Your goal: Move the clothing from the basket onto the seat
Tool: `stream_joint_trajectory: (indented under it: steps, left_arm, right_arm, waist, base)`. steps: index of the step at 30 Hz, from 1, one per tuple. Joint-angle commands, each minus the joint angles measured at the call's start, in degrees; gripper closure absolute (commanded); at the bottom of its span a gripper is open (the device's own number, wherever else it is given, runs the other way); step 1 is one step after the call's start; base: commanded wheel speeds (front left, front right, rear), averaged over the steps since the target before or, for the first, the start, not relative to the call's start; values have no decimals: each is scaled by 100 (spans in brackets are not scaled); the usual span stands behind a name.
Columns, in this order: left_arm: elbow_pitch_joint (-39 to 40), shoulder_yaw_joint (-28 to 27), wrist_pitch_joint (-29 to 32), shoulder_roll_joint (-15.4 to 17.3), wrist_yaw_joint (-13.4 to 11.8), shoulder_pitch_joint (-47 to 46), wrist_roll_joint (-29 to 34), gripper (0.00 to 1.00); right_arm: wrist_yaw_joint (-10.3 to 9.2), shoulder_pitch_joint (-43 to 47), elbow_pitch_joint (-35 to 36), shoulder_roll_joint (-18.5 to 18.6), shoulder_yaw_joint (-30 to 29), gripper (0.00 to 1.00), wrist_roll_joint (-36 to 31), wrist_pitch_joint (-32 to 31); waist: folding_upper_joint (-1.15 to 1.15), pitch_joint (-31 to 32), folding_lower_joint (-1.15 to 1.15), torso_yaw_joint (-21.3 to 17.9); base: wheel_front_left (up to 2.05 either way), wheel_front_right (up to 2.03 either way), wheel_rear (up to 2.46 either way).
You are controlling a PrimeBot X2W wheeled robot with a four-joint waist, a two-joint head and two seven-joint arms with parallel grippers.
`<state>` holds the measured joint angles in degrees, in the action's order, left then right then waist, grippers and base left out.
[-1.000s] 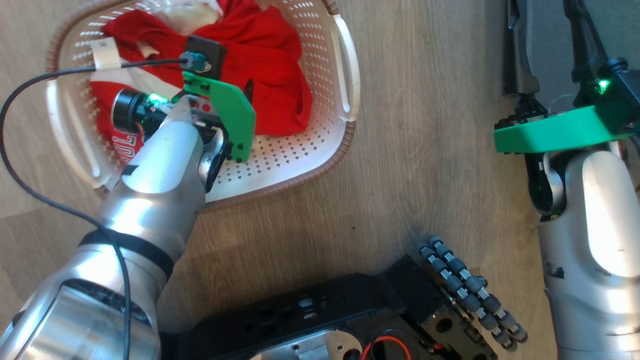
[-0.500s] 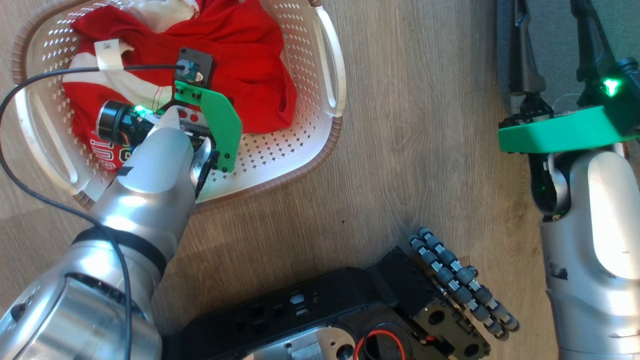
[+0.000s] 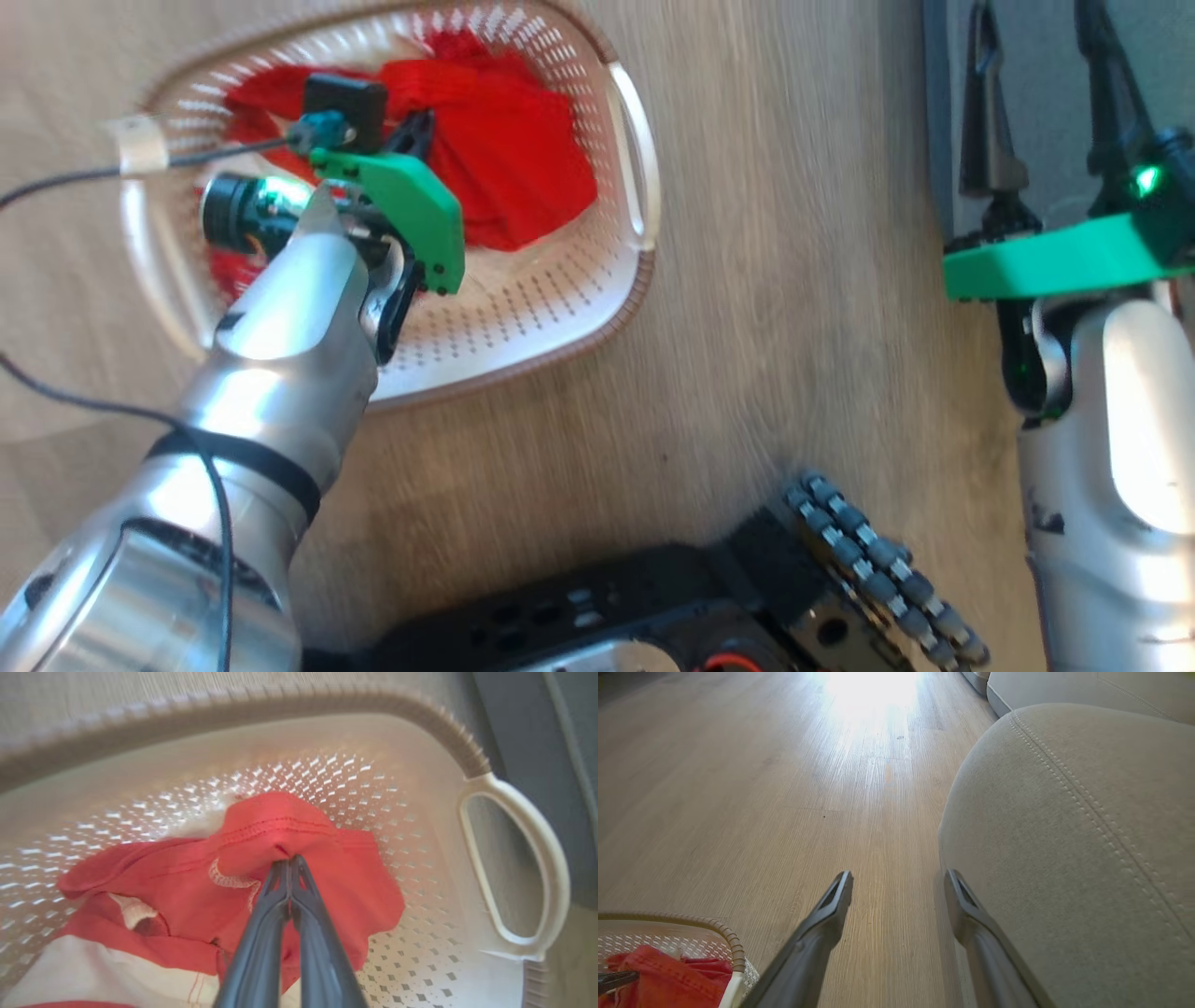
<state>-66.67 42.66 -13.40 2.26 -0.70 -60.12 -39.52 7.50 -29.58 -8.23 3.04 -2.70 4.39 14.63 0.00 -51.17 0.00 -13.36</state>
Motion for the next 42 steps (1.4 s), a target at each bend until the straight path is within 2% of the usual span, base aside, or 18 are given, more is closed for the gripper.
stream_joint_trajectory:
  steps: [1, 4, 8, 9, 12, 18, 23, 31, 42]
  left_arm:
    - [125, -180, -110, 62, 26, 297, -83, 100]
    - [410, -455, -153, 172, 54, 488, -124, 100]
    - [1339, -1030, -158, 465, -65, 1086, 70, 100]
    - [1339, -1030, -158, 465, -65, 1086, 70, 100]
    - [2031, -1482, -158, 611, -163, 1685, 277, 100]
    - [3215, -2234, -159, 713, -320, 2800, 721, 100]
    - [3892, -2662, -159, 847, -409, 3481, 1029, 100]
    - [4419, -3032, -160, 1056, -409, 4176, 1256, 100]
    - [4648, -3039, -143, 1137, -418, 4548, 1310, 100]
  right_arm:
    - [-1, 364, 88, 28, 24, 0, -54, 37]
    - [-1, 504, 3, 112, 8, 0, -108, 37]
    - [-1, 720, -109, 189, 23, 0, -147, 37]
    - [-1, 720, -109, 189, 23, 0, -147, 37]
    - [-1, 906, -193, 226, 23, 0, -166, 37]
    - [-1, 1333, -386, 281, -7, 0, -179, 37]
    - [-1, 1677, -511, 319, -6, 0, -204, 37]
    - [-1, 2093, -654, 427, 37, 0, -282, 37]
    - [-1, 2364, -805, 552, 190, 0, -303, 37]
  waist:
    - [0, 636, 0, 357]
    - [0, 1140, 0, 543]
    - [0, 1815, 0, 739]
    - [0, 1815, 0, 739]
    - [0, 2318, 0, 856]
    - [0, 3209, 0, 1055]
    - [0, 3770, 0, 1153]
    - [0, 4427, 0, 1264]
    - [0, 4901, 0, 1342]
  base:
    - [0, 0, 0]
    - [0, 0, 0]
    - [0, 0, 0]
    - [0, 0, 0]
    - [0, 0, 0]
    - [0, 0, 0]
    - [0, 0, 0]
    - [0, 0, 0]
    - [0, 0, 0]
